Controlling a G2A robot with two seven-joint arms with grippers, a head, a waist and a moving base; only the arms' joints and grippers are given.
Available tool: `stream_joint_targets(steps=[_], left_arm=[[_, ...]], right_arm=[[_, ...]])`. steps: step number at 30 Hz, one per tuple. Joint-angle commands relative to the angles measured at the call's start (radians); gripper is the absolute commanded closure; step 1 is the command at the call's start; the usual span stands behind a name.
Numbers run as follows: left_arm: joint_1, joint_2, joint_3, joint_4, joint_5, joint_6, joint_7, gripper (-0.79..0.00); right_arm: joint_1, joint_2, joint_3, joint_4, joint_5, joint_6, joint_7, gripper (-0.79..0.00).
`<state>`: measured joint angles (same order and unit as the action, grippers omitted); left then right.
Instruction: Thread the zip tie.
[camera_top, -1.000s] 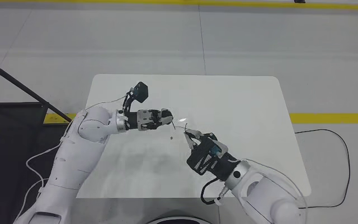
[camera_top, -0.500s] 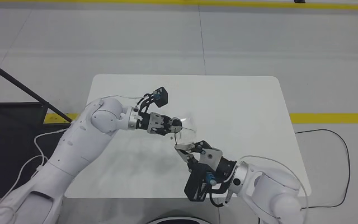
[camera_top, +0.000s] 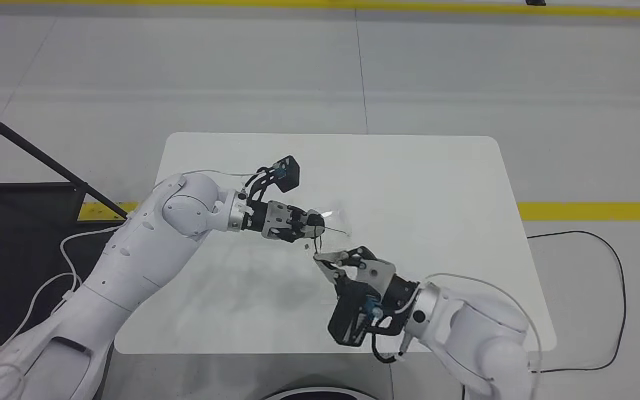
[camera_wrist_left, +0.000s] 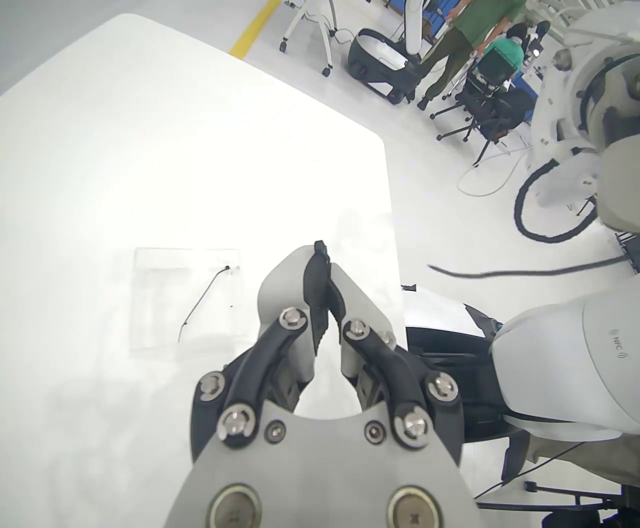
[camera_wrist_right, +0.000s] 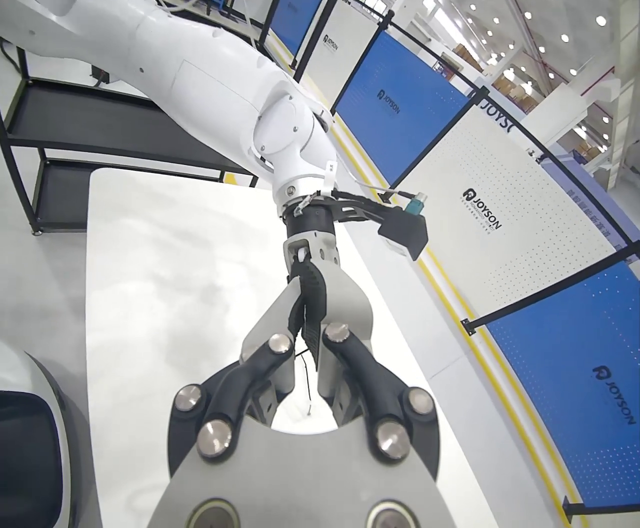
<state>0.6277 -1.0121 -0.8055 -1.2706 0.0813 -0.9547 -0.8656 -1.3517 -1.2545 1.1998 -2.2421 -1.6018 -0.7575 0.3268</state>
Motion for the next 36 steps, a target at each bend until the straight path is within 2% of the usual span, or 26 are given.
stream_joint_targets(steps=[1, 9, 36], left_arm=[[0.0, 0.0, 0.0, 0.0, 0.0, 0.0, 0.0, 0.0], [0.0, 0.0, 0.0, 0.0, 0.0, 0.0, 0.0, 0.0], [0.0, 0.0, 0.0, 0.0, 0.0, 0.0, 0.0, 0.0]], right_arm=[[0.016, 0.0, -0.006, 0.016, 0.01, 0.001, 0.008, 0.0], [0.065, 0.0, -0.023, 0.056, 0.034, 0.019, 0.043, 0.0], [0.109, 0.014, -0.038, 0.086, 0.06, 0.046, 0.075, 0.0]])
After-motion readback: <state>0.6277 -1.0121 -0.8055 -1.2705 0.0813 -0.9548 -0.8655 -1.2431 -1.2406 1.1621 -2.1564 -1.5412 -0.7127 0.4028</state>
